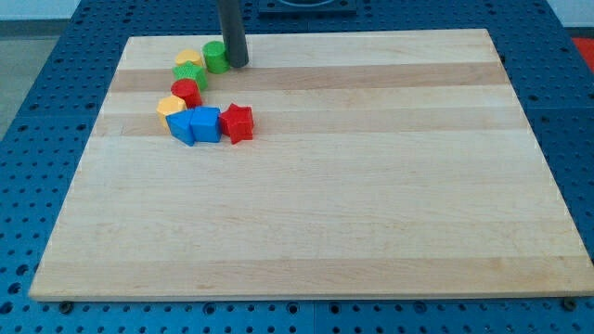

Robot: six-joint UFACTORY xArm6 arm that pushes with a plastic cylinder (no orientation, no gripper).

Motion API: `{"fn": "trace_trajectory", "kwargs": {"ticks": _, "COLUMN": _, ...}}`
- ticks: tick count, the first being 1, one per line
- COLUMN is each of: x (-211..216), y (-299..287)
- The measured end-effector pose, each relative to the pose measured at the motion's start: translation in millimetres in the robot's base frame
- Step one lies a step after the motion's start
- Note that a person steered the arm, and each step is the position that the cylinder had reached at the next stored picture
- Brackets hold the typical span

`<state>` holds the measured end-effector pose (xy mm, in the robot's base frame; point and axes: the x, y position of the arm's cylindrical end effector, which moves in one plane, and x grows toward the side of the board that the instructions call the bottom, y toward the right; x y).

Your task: Move the green circle to the top left of the board

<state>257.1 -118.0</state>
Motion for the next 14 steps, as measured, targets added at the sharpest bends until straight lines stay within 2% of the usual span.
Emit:
{"fn": "trace_trajectory", "kwargs": {"ticks": 2, "x": 15.0, "y": -11.4}}
{"fn": "trace_trajectory", "kwargs": {"ticks": 7, "x": -11.8, "y": -56.0}}
{"fn": "trace_trajectory", "kwargs": {"ticks": 9, "x": -34.0, "y": -49.3}}
{"fn": "trace_trajectory", "kwargs": {"ticks": 14, "x": -47.7, "y": -93.3}}
